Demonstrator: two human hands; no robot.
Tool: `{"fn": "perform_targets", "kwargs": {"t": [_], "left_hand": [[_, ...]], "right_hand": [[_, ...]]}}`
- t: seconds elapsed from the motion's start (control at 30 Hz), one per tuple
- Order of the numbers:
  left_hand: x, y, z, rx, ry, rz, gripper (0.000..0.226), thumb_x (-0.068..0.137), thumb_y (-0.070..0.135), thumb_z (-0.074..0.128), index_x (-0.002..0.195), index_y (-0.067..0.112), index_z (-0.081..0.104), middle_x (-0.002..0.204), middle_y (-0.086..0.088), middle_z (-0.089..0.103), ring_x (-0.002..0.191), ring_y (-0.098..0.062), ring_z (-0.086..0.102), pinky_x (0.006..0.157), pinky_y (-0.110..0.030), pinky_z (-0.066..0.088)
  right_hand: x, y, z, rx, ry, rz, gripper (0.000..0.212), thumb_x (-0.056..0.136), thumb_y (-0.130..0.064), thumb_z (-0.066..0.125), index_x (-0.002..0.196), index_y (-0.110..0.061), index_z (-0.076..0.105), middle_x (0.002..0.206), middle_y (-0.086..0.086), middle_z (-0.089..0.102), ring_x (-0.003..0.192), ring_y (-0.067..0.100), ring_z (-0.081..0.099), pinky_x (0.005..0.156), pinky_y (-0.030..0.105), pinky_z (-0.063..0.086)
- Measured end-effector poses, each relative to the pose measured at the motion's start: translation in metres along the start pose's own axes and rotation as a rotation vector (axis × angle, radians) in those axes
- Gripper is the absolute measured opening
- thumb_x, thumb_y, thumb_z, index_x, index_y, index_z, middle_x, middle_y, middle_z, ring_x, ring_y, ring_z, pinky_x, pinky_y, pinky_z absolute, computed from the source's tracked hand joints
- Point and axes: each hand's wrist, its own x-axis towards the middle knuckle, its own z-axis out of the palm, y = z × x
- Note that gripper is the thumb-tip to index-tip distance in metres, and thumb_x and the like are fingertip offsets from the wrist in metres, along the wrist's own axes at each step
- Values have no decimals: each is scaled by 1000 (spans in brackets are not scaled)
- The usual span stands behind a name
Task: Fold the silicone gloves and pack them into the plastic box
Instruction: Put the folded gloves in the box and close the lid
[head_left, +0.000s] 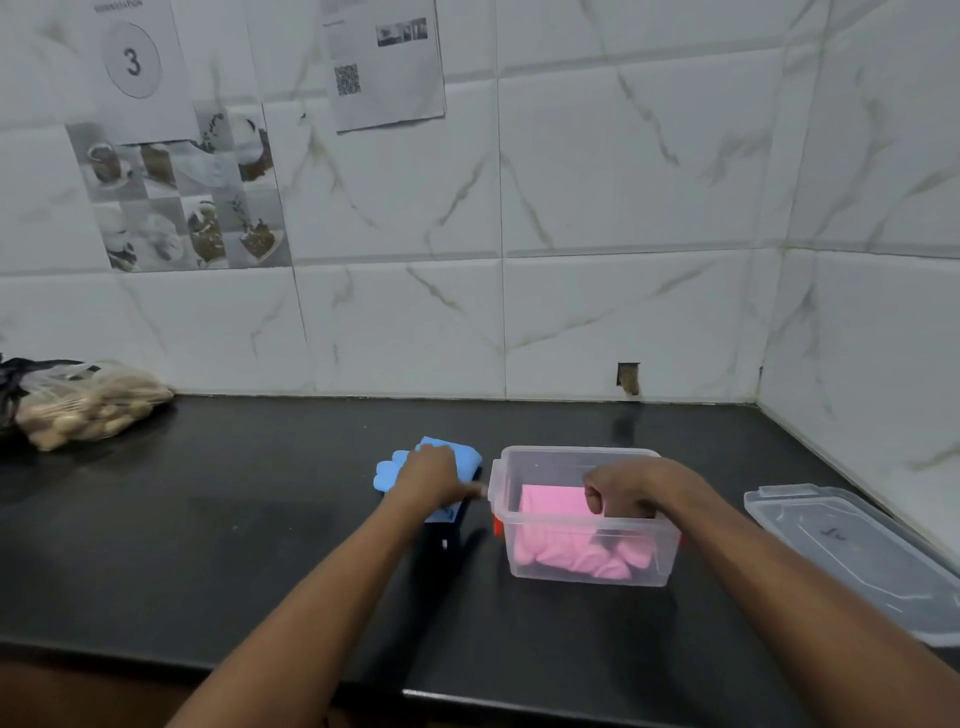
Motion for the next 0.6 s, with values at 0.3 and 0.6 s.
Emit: {"fn": "perform_targets", "kwargs": {"t": [0.3, 0.6], "left_hand": [[0, -17, 39, -53, 140, 12, 24, 89, 13, 55, 111, 5, 56, 120, -13, 53, 105, -27, 54, 84, -34, 50], [16, -39, -11, -122, 453, 92, 20, 87, 13, 56, 99, -2, 63, 104, -26, 66, 97, -45, 63, 71, -41, 44]], "right_hand": [[0, 0, 3, 18, 32, 13, 18, 93, -14, 53, 110, -15, 57, 102, 2, 61, 80, 12, 50, 70, 21, 43], [-14, 1, -15, 244, 267, 40, 36, 92, -40, 62, 101, -6, 68, 99, 9, 70, 82, 20, 65, 66, 28, 50]]}}
